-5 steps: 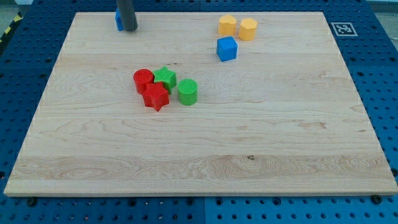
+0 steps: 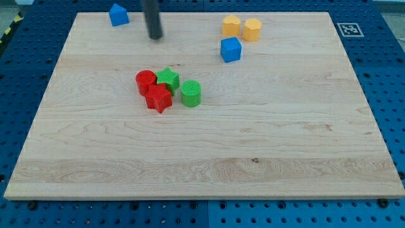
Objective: Move the yellow heart and the yellow hexagon slightly right
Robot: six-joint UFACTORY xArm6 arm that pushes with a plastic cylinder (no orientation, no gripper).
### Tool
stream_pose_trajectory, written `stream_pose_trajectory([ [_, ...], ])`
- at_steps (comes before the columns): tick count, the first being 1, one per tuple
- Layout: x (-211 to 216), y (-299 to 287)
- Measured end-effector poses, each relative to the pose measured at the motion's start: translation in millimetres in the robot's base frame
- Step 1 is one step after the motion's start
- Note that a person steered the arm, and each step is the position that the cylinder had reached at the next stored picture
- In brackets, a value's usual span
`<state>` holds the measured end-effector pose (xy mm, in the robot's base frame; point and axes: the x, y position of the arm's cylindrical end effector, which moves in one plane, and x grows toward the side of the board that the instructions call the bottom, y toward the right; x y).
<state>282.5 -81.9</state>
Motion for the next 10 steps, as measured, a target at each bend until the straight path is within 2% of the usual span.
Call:
stream_pose_trajectory([
  [3,6.6,7.1],
  [4,23.1,15.7],
  [6,37.6,97.3],
  [7,23.2,92.6],
  [8,-15.8,79.0],
  [9,-36.4,79.0],
  [10,-40.3,112.5],
])
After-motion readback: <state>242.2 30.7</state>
